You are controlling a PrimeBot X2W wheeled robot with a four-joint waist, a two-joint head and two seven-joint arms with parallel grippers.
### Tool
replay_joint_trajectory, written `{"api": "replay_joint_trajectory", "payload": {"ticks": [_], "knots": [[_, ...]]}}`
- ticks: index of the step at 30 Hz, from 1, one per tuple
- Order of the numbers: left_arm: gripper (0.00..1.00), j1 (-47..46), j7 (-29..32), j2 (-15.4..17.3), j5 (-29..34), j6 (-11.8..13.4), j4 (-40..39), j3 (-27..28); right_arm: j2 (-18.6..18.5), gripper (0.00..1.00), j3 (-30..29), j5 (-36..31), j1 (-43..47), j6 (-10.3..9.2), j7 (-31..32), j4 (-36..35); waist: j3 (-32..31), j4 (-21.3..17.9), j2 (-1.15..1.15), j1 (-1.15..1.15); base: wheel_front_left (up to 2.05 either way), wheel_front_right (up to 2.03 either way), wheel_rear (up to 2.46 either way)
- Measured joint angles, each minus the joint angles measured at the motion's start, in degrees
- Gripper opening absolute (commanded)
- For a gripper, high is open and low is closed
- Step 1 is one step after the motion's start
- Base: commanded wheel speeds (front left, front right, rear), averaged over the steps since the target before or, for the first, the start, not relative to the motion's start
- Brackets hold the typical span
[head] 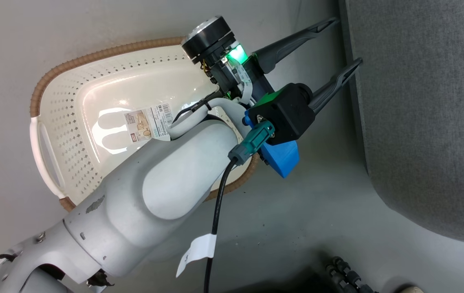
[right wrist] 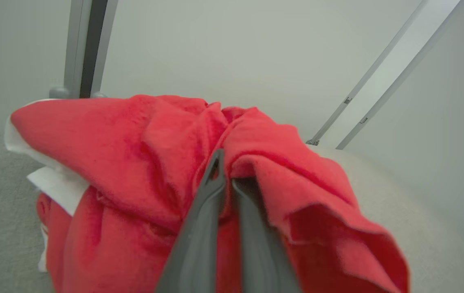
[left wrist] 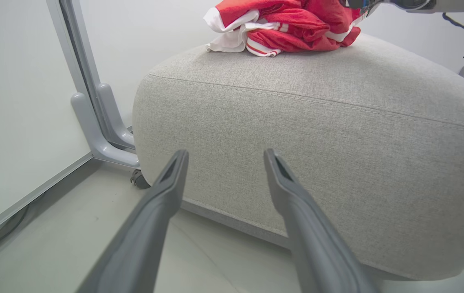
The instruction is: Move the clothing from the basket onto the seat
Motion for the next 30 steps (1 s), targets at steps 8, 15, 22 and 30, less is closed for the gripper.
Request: {"api": "replay_joint_trajectory", "payload": {"ticks": [8,15,22,30], "knots": [[1.00,0.37,-0.96,0.01,-0.86,0.67,0.57,0.03,3.39,1.00,-0.45,0.49,4.89,0.01,0.00,-1.36,-2.32,-0.13,0.00,0.00,0.00,0.00,0.00],[1.00,3.65,-2.42,-0.75,-2.65,1.71,1.42,0.83,6.21,1.00,-0.78,0.97,15.23,0.01,0.00,-6.61,-7.77,-0.36,0.00,-0.01,0.00,0.00,0.00],[1.00,9.29,-2.66,-0.79,-4.44,3.63,-0.57,5.39,9.05,1.00,2.64,0.97,22.32,0.00,0.00,-13.32,-15.36,-0.34,0.00,-0.01,0.00,0.00,0.00],[1.00,22.40,-2.67,0.78,-4.82,6.32,-6.06,15.48,10.34,1.00,11.98,1.13,27.89,0.00,-0.01,-18.67,-26.11,1.03,0.00,-0.01,0.00,0.00,0.00]]}}
